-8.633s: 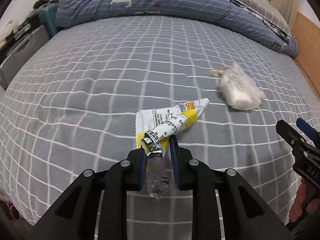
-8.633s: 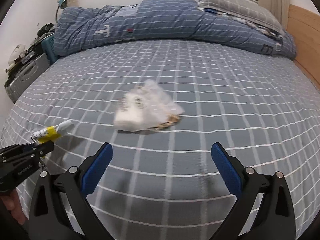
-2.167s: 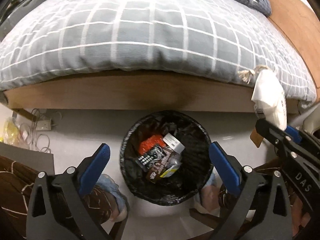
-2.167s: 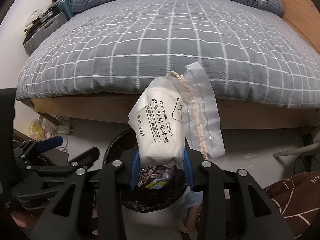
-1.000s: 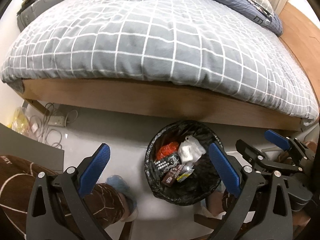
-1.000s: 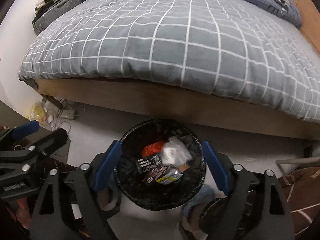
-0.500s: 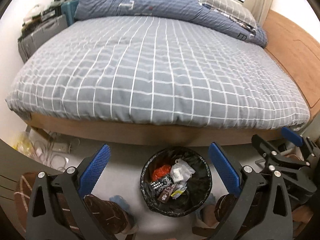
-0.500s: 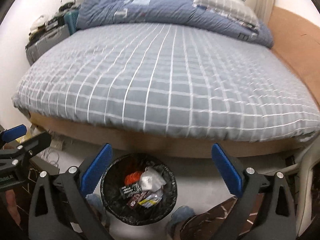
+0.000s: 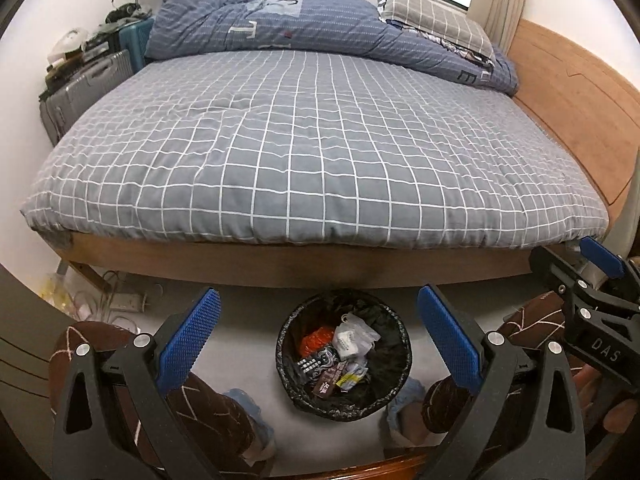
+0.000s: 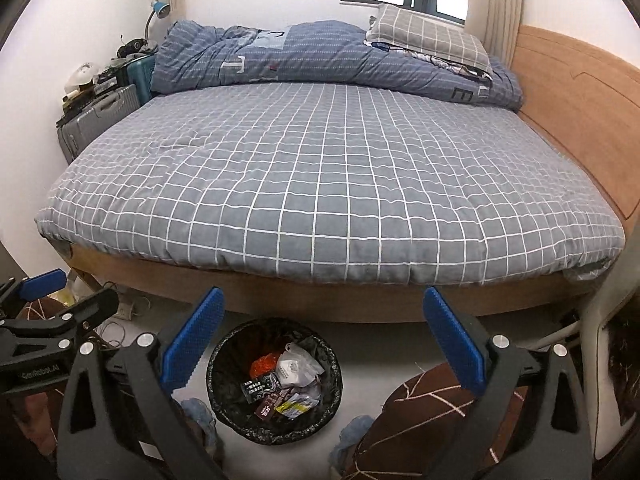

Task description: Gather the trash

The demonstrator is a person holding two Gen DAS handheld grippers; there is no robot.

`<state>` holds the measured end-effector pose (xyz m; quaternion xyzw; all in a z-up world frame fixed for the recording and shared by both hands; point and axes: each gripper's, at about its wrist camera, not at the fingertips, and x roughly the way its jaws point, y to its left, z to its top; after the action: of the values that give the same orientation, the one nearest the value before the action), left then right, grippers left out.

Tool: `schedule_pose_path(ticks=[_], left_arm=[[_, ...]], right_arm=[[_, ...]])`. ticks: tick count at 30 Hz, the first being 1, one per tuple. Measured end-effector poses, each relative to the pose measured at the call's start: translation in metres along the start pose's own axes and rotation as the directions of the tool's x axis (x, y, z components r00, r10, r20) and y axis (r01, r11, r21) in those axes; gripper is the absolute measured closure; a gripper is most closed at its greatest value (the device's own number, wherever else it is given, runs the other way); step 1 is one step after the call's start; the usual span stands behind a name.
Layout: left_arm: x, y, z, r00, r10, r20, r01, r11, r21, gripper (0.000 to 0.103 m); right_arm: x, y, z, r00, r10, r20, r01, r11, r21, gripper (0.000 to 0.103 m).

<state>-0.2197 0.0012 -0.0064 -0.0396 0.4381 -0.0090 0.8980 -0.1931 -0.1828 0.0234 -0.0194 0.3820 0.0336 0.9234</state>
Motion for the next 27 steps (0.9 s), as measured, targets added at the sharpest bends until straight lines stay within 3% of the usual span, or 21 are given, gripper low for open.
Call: schedule_pose_path(ticks=[17, 27], left_arm=[[0.006, 0.007, 0.003, 1.000, -0.020, 0.013, 0.020, 0.999, -0.030, 0.006], [0.007, 0.006, 0.006, 1.000, 0.017, 0.004, -0.017, 1.000, -0.013, 0.007]], right_arm=[[0.018, 0.001, 0.000, 1.000, 0.002, -0.028, -0.001, 1.000, 0.006, 0.007], [0.019, 0.004, -0.001, 1.000, 0.008, -0.028, -0.008, 1.000, -0.003, 0.007]])
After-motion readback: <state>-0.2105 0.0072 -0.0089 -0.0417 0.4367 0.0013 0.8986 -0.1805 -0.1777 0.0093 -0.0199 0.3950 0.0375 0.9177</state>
